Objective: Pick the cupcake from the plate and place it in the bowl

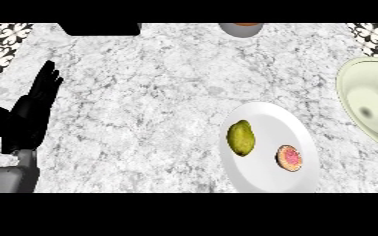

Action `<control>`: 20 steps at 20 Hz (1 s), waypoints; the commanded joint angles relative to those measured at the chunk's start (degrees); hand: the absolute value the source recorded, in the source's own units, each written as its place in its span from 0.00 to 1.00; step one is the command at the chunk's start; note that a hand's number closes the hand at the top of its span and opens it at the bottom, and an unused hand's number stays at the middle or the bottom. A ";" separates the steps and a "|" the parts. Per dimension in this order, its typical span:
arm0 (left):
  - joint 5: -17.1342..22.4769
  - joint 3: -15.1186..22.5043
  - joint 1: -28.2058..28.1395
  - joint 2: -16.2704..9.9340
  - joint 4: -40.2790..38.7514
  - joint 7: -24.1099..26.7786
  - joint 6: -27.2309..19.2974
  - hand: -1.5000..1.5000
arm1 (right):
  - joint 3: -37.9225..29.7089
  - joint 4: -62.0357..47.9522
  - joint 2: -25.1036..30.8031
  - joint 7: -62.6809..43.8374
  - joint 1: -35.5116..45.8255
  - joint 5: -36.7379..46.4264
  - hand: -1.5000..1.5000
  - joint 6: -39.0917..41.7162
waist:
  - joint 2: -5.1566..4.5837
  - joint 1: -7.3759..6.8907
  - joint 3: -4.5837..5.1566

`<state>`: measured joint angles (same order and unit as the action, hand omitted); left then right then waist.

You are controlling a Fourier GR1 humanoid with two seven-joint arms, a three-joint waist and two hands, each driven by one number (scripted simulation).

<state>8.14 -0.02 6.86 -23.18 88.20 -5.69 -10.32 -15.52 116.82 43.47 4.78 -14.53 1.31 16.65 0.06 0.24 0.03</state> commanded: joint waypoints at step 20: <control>-3.72 0.86 2.06 4.19 0.56 -1.71 -0.39 0.50 | 30.77 -12.57 3.50 -29.54 30.19 9.01 0.00 26.33 | -0.21 -1.25 0.01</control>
<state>5.43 -0.06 8.25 -20.86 88.03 -6.16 -9.40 10.73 106.54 48.89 -20.56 11.73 9.05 38.59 -0.20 -1.31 0.03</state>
